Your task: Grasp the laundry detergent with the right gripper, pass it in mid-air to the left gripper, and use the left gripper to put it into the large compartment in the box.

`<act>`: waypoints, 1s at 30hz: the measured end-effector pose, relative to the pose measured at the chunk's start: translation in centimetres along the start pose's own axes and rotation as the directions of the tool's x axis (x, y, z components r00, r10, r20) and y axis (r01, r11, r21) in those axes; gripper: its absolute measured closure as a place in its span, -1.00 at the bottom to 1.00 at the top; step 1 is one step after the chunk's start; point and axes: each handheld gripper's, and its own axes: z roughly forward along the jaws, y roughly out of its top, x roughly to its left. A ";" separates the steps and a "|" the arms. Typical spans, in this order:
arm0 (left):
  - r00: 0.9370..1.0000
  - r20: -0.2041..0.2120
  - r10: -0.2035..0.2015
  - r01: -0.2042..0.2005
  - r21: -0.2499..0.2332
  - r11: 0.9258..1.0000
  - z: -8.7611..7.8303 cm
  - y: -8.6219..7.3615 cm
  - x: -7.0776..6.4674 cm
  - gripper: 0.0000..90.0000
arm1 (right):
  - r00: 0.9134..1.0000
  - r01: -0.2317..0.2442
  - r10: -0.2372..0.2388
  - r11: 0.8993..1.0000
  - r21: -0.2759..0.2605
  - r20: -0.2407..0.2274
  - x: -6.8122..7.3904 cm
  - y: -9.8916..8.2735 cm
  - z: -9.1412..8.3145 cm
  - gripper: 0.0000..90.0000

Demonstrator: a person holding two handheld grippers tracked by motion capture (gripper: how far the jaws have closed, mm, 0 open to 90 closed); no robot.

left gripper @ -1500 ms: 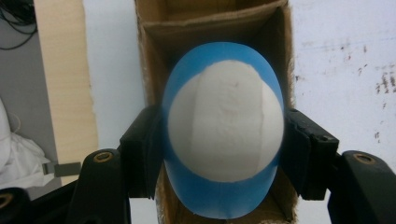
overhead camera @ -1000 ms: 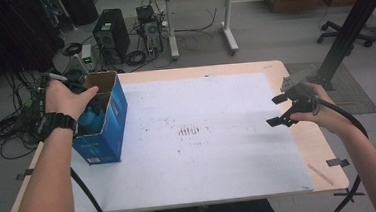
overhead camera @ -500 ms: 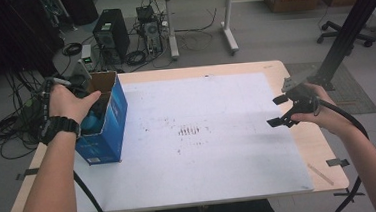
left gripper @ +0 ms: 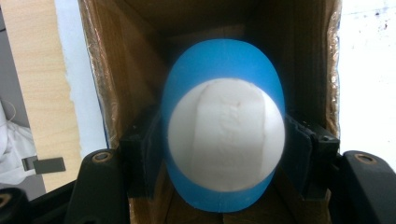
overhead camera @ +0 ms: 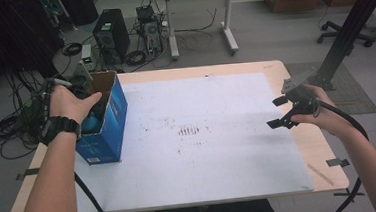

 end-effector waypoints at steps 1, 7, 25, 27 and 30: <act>1.000 0.001 0.001 -0.001 0.000 1.000 0.0 0.0 -0.1 -0.17 | 1.000 -0.002 0.002 1.000 -0.001 -0.002 0.0 0.0 0.0 -0.87; 1.000 0.006 0.007 -0.007 -0.003 1.000 -0.1 0.0 -0.2 -0.22 | 1.000 0.000 0.000 1.000 0.000 -0.004 0.1 -0.1 -0.1 -0.87; 0.996 -0.019 0.089 -0.089 -0.053 0.995 -5.4 0.3 -2.5 -0.36 | 1.000 0.007 -0.007 1.000 -0.013 -0.003 0.3 0.0 -0.8 -0.87; 0.994 -0.017 0.107 -0.108 -0.061 0.992 -6.2 0.3 -3.1 -0.38 | 1.000 0.009 -0.009 1.000 -0.011 0.000 0.3 0.1 -0.9 -0.87; 0.989 -0.015 0.145 -0.145 -0.068 0.987 -7.2 0.5 -4.4 -0.46 | 1.000 0.013 -0.013 1.000 -0.010 0.000 0.5 0.2 -1.2 -0.87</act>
